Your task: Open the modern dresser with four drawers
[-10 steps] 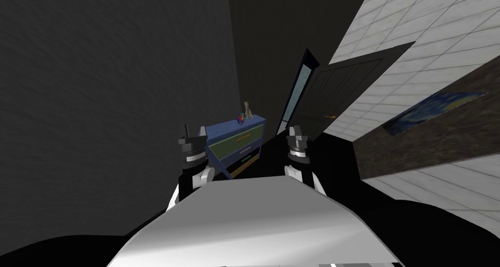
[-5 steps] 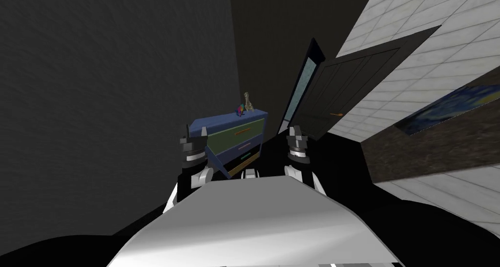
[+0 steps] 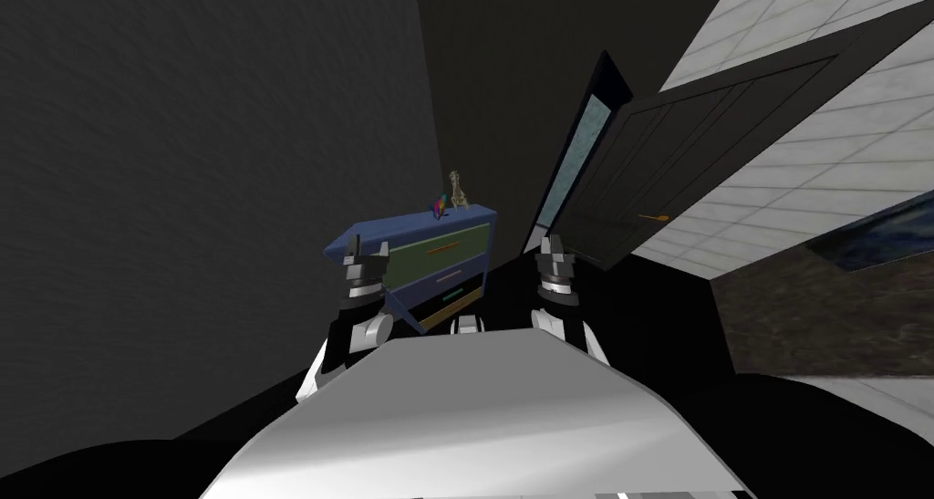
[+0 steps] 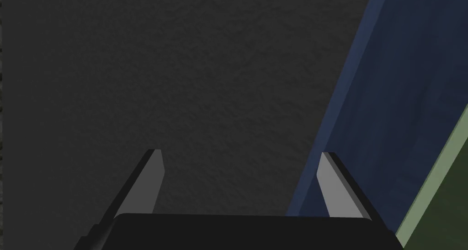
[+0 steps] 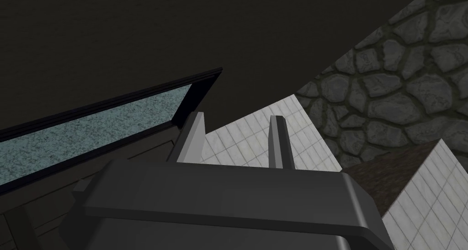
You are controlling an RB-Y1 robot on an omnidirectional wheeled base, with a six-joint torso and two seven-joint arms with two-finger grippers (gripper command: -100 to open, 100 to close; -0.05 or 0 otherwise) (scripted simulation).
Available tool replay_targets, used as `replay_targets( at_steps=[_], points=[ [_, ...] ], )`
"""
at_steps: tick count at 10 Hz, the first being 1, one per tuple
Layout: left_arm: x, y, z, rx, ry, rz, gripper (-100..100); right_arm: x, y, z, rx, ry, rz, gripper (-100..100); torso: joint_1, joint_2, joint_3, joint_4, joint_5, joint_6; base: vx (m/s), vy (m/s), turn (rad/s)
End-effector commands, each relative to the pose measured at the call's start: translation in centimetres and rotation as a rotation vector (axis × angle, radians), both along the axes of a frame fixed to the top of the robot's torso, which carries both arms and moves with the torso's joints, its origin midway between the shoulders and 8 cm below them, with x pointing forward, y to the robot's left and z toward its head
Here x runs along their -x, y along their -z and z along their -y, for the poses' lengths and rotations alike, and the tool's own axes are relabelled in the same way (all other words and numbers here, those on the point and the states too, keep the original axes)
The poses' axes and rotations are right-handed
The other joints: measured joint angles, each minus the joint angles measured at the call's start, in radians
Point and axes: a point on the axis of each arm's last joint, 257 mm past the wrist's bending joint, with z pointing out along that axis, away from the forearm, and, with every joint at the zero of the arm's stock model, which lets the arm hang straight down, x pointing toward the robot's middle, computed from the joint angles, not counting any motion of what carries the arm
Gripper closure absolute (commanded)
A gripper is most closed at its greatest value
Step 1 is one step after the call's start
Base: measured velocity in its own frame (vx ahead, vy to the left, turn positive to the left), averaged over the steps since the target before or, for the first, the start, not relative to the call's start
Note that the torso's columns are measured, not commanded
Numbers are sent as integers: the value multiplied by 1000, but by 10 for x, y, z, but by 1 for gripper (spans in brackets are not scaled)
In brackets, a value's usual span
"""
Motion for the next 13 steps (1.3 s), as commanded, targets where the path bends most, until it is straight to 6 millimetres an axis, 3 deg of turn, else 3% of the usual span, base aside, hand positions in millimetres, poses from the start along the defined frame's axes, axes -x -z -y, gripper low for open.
replay_targets(
  at_steps=[1, 13],
  points=[
    [-16, 19, -12, 35, 6, -72, -100, 0, 0, 0, 0, 0, 0, 0, -1, -1, -1, 0, 0, 1, 43, -157, 82],
    [-51, 79, -56, 137, 18, -298, -100, 0, 0, 0, 0, 0, 0, 0, 1, -9, -6, -5, 2, 5, 27, -112, 91]
  ],
)
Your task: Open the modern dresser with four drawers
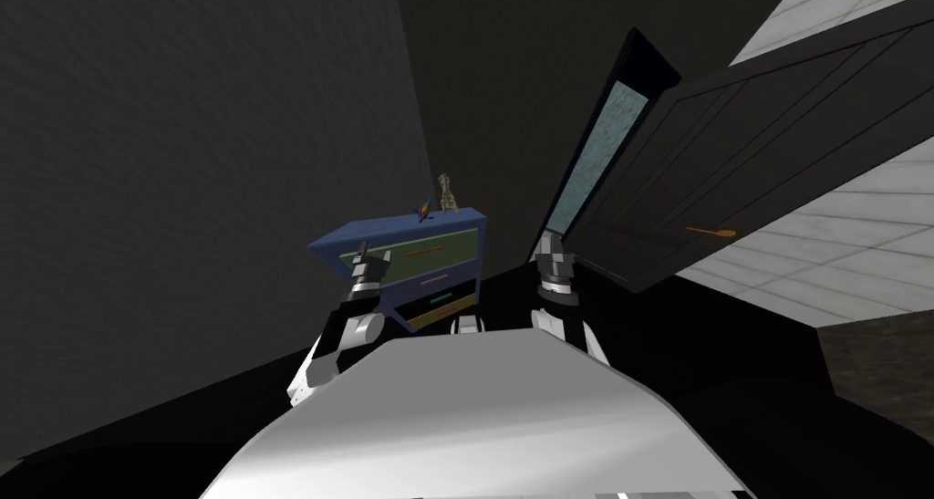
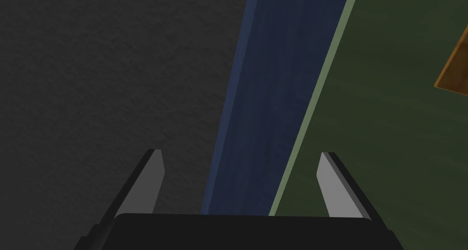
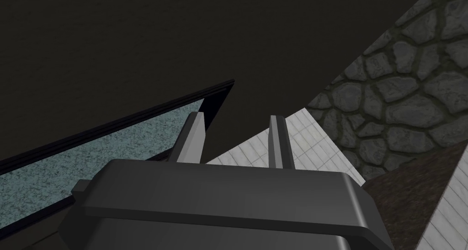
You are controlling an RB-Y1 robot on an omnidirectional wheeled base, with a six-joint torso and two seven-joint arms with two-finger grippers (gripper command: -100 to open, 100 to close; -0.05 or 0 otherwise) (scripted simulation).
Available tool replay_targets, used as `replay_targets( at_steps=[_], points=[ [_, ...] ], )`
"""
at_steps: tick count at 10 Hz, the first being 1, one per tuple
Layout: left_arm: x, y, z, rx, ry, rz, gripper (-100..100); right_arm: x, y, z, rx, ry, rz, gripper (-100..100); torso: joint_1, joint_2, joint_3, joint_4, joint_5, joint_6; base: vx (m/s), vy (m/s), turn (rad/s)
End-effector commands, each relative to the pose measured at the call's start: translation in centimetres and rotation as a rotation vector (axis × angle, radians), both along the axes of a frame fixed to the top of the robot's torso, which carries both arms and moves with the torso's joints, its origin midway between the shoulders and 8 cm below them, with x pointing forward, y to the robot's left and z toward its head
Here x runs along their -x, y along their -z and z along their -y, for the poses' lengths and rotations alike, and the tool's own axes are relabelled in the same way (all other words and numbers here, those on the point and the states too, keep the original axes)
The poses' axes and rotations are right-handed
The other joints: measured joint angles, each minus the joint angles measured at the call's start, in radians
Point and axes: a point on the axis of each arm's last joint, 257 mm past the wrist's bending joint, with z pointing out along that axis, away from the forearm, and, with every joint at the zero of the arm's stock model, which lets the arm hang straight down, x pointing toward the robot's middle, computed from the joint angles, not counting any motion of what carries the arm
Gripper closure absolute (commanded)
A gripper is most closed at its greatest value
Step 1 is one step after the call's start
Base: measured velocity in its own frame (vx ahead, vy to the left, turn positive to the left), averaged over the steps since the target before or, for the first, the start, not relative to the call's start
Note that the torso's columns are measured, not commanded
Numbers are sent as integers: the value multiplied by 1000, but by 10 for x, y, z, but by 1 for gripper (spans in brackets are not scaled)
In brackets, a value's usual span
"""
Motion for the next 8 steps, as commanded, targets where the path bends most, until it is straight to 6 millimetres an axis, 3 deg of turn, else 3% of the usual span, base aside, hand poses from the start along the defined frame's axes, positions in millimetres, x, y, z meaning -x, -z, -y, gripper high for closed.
replay_targets(
  at_steps=[1, 8],
  points=[
    [-7, 15, -7, 22, 5, -60, -100, 0, 0, 0, 0, 0, 0, 0, 0, 1, 1, 1, -1, -1, 18, -91, 92],
    [-25, 61, -44, 96, 7, -235, -100, 0, 0, 0, 0, 0, 0, 0, 1, 10, 6, 5, -1, -4, 29, -164, 117]
  ],
)
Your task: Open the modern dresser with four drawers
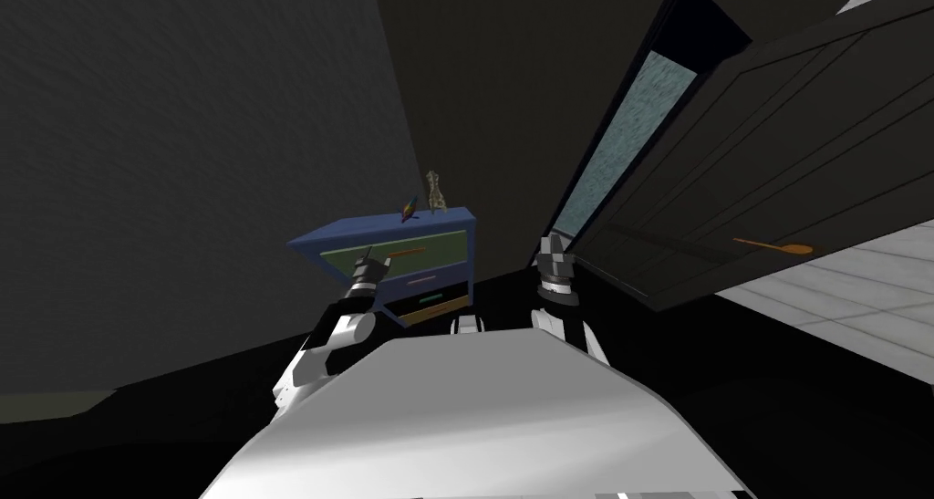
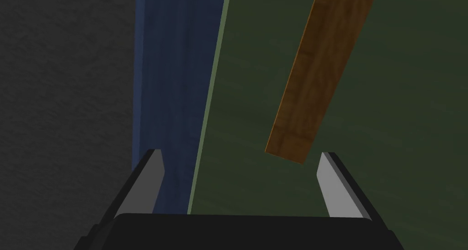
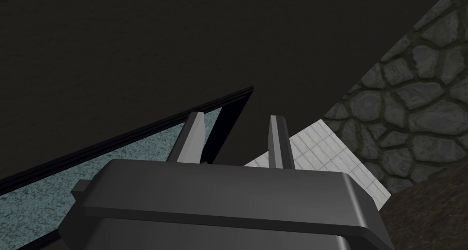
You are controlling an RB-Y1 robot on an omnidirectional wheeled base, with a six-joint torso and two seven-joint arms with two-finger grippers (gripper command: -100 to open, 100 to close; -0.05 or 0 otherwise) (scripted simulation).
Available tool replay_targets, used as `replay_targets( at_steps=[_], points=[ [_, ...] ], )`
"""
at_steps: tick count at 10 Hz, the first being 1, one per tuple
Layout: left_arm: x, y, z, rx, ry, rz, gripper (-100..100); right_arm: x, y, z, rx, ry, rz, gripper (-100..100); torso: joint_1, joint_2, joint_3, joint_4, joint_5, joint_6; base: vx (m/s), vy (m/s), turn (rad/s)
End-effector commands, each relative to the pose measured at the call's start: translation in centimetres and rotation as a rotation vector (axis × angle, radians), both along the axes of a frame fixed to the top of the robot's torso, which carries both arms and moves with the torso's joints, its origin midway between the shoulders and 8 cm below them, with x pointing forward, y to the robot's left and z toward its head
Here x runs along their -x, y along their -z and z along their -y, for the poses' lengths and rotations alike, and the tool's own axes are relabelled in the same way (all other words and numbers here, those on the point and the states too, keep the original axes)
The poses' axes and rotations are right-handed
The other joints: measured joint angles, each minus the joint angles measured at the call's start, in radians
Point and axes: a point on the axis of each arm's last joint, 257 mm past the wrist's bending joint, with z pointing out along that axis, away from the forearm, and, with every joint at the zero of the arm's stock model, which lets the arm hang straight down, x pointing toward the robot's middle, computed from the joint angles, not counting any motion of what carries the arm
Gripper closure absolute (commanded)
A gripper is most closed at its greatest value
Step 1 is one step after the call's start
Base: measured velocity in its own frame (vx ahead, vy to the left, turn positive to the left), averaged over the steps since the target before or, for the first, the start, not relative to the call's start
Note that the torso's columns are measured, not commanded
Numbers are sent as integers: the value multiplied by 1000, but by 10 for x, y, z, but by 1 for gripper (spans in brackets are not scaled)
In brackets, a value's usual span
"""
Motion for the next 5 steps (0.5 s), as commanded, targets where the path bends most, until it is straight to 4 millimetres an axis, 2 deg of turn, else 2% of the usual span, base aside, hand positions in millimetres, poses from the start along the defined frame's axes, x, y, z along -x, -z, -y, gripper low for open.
replay_targets(
  at_steps=[1, 5],
  points=[
    [-6, 16, -13, 29, -2, -62, -100, 0, 0, 0, 0, 0, 0, 0, 0, -1, 0, 0, 0, 0, 14, -122, 128],
    [-11, 36, -30, 69, -8, -136, -100, 0, 0, 0, 0, 0, 0, 0, -3, -2, -1, 0, -1, 0, 1, -139, 89]
  ],
)
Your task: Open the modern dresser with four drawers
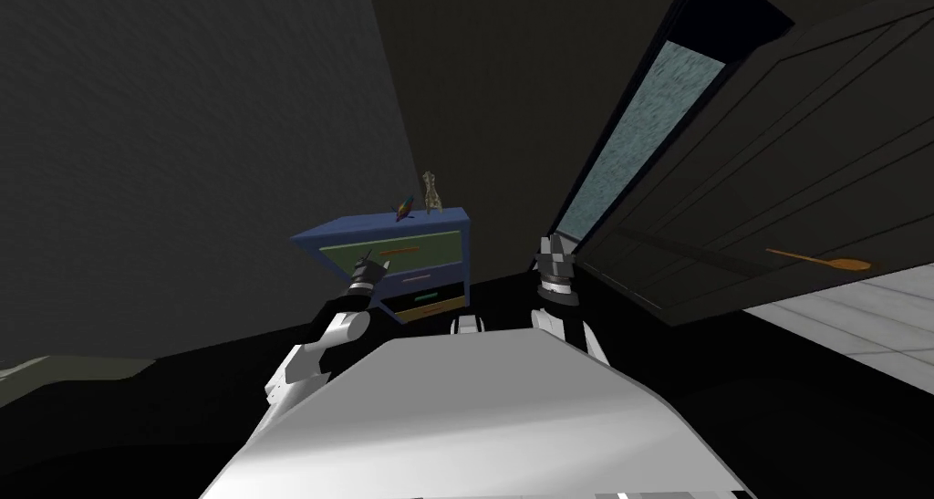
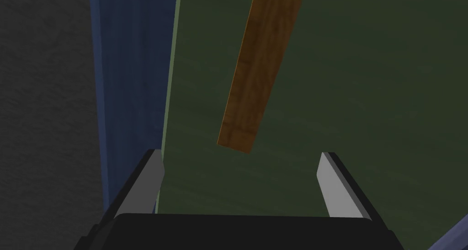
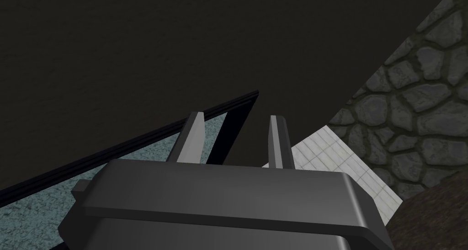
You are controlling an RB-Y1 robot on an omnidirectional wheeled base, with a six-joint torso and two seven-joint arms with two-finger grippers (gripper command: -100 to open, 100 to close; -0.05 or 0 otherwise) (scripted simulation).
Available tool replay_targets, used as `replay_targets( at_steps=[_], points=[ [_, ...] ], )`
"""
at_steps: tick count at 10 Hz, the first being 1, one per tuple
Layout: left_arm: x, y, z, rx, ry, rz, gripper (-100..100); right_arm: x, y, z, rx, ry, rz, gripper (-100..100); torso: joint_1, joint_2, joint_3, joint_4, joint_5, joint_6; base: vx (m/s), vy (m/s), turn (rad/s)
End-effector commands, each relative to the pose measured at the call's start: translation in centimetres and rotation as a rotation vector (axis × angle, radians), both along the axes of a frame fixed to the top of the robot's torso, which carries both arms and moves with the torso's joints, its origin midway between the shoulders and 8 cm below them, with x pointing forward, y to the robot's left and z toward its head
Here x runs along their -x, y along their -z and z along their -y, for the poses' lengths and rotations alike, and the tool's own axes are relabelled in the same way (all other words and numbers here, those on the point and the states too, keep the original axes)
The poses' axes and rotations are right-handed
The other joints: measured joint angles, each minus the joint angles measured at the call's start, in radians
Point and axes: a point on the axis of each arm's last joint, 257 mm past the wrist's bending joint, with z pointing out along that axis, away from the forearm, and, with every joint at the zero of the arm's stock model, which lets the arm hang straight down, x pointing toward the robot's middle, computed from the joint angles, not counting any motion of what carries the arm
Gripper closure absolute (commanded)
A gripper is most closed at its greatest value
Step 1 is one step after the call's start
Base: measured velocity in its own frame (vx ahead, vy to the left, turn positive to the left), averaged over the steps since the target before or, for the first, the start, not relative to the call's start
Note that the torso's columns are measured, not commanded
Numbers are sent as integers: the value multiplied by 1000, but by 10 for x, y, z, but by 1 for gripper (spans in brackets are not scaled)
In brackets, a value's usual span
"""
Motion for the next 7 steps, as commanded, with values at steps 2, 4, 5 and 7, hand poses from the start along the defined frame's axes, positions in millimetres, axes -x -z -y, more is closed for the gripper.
replay_targets(
  at_steps=[2, 4, 5, 7],
  points=[
    [-1, 10, -7, 20, -3, -38, -100, 0, 0, 0, 0, 0, 0, 0, 1, 0, 0, 0, 0, 0, 6, -104, 75],
    [1, 6, -8, 19, -2, -40, -100, 0, 0, 0, 0, 0, 0, 0, 6, -5, -3, -1, 2, 0, 96, -4, 15],
    [1, 5, -8, 20, -1, -41, 100, 0, 0, 0, 0, 0, 0, 0, 4, -1, -1, -1, 1, 0, 11, -1, -2],
    [5, 0, -3, 17, 10, -36, 100, 0, 0, 0, 0, 0, 0, 0, 3, 6, 5, -3, 6, 1, -143, 2, 55]
  ],
)
